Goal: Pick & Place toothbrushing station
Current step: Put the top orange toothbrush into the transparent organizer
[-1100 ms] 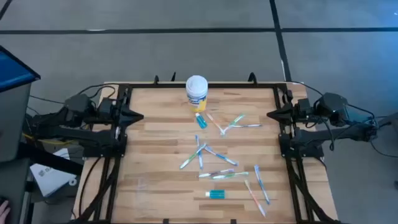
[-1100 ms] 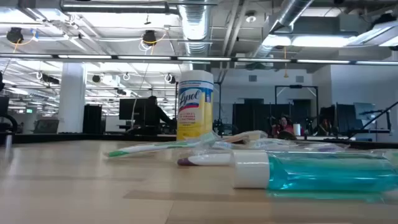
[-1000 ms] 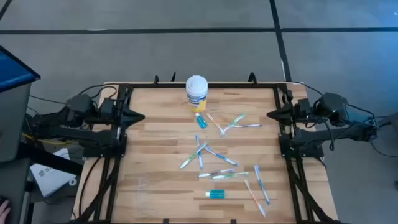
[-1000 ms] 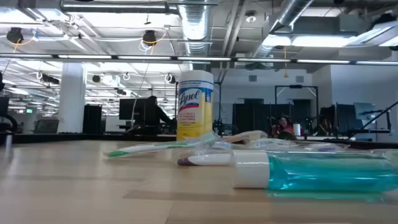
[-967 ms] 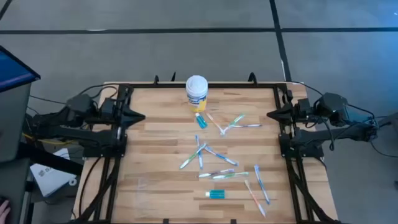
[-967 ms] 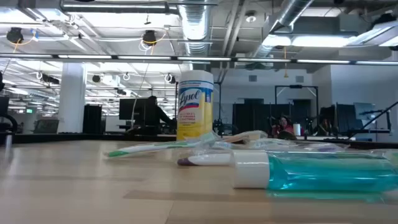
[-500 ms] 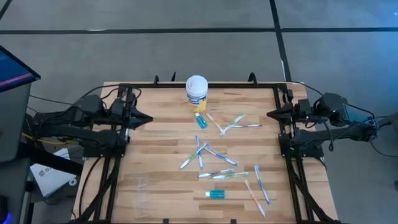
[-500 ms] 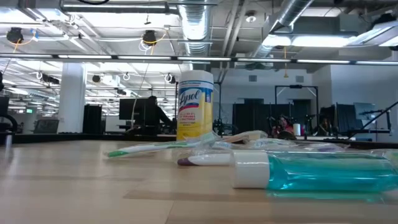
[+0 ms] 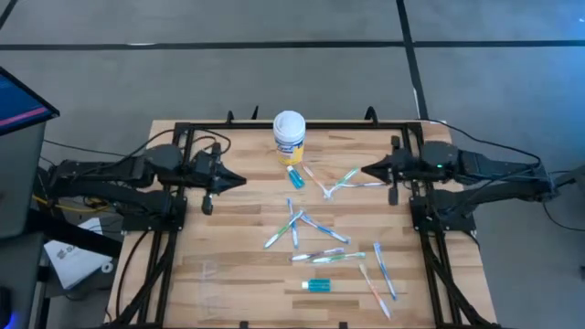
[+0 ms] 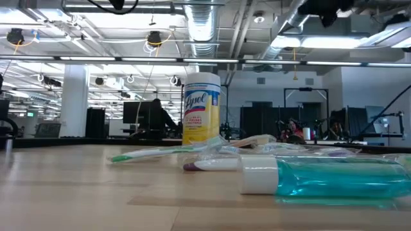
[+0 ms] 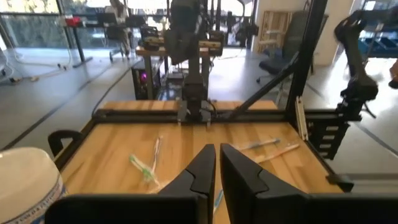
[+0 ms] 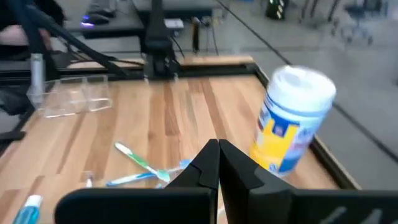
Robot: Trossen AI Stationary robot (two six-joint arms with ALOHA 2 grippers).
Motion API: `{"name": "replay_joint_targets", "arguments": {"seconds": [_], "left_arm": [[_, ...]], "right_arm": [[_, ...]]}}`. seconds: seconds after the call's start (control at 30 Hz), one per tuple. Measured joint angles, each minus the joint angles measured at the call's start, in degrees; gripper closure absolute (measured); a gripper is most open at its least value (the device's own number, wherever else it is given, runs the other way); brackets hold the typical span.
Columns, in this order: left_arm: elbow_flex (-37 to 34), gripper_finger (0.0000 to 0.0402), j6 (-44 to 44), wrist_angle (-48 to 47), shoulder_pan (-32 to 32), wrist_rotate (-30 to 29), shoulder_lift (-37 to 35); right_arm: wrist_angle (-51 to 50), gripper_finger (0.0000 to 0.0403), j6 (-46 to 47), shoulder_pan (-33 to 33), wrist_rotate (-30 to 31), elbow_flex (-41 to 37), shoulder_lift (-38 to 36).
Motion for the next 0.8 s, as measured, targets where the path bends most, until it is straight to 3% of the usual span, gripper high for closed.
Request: {"name": "replay_joint_targets", "arguments": {"seconds": [0.5, 0.8], "left_arm": [[0.0, 0.0385, 0.0, 0.9, 0.0, 0.0, 8.7], [0.0, 0.0385, 0.0, 1.6, 0.0, 0.0, 10.6]], "right_arm": [[-2.1, 0.0398, 4.7, -6.4, -1.6, -0.1, 20.0], [-0.9, 0.0324, 6.2, -6.8, -2.3, 0.0, 30.1]]}}
